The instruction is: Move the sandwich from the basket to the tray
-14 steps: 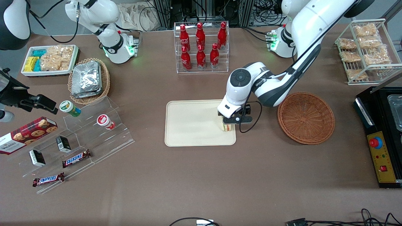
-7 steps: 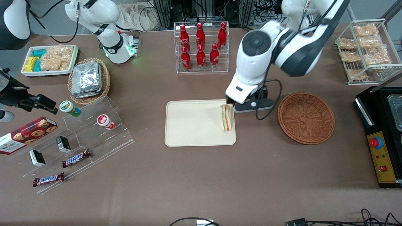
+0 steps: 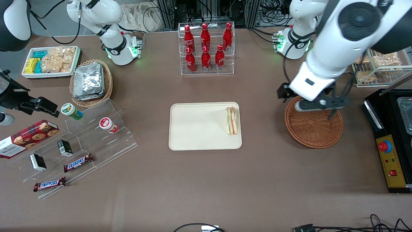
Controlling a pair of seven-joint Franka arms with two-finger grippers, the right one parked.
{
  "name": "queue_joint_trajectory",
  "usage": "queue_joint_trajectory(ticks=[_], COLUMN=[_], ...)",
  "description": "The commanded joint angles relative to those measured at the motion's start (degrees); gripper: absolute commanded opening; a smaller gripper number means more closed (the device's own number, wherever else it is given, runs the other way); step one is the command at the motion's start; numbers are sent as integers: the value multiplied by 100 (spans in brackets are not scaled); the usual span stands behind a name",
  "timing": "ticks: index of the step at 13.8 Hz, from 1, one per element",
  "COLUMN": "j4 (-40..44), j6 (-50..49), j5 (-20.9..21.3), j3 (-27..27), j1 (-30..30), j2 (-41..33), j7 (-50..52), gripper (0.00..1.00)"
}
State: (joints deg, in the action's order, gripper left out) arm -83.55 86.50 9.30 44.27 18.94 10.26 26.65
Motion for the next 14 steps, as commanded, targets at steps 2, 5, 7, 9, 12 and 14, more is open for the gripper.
queue_joint_trajectory(ticks=[2,5,7,9,12,14], j4=[-390,-686,-1842,-2437,-1904,-1561], j6=[94,147,829,1193,799,641], j5=[-805,-904,-957,-878,-834,-816], j3=[-2223,-3562,-4659,-5007,-4998,-4658], j1=[-1099,-1926,-2865,-3098,-3037,-2582], j2=[-595,-839,-1628,-2010,-1695,-1510], j7=[-1316,-1882,-1883,-2031,-2015,-2032], gripper=[100,100,100,100,100,100])
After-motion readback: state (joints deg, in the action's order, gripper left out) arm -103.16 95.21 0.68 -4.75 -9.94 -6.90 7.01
